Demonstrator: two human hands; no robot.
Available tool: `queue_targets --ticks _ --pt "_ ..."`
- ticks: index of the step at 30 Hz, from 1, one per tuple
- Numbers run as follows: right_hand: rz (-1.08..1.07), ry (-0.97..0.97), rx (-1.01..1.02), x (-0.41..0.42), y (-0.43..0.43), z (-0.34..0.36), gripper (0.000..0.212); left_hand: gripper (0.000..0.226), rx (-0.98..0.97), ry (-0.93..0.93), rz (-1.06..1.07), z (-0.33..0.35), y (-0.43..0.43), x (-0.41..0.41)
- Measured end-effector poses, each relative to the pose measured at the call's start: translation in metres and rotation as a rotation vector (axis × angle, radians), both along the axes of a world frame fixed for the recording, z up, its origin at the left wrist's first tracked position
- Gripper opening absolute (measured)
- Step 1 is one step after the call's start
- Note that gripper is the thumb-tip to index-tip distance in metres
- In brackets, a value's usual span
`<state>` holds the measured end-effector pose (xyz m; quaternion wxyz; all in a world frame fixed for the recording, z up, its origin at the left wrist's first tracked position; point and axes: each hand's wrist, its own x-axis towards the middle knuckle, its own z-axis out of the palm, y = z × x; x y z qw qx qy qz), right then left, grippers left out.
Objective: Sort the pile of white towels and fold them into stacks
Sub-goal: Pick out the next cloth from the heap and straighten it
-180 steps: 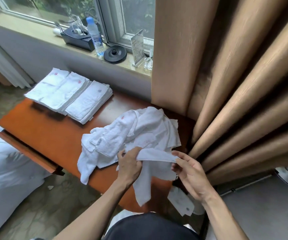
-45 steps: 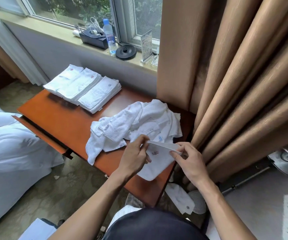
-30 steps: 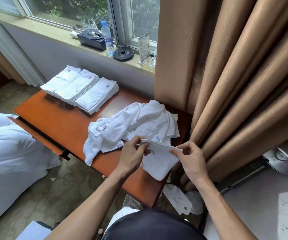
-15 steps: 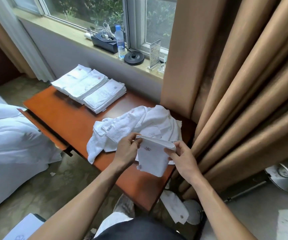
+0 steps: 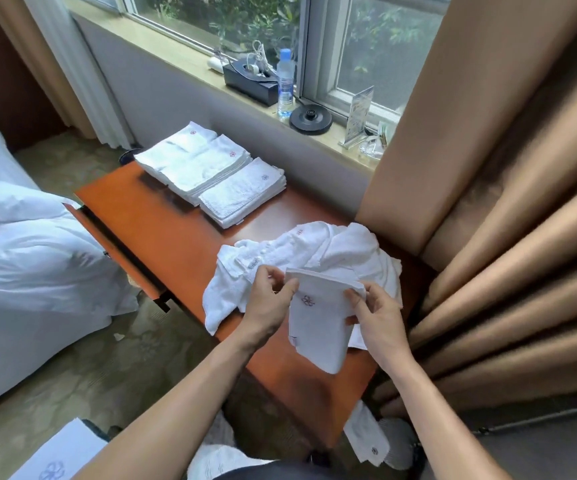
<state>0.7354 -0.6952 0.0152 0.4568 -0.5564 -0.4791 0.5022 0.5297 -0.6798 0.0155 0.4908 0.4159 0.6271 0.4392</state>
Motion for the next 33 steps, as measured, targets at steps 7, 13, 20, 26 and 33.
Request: queue_targets --ticks 7,13,20,26,33 --pt "0.027 -0.052 0.008 -0.091 0.044 0.004 0.010 0.019 0.025 -0.058 0.061 0.001 0.035 -0.095" --pt "0.044 -0.088 0.016 -0.193 0.079 0.000 0.012 0.012 0.012 -0.108 0.039 -0.009 0.071 -0.202" --pt "0.050 -0.179 0.093 -0.273 0.116 0.014 0.013 0.016 0.038 -0.066 0.048 0.005 0.121 -0.279" --pt "0.056 -0.153 0.122 -0.308 0.134 0.025 0.016 0.012 0.155 0.074 0.044 0.027 0.144 -0.318" --pt "0.118 -0.073 0.073 -0.324 0.170 0.019 0.016 0.022 0.167 0.146 0.038 0.029 0.166 -0.341"
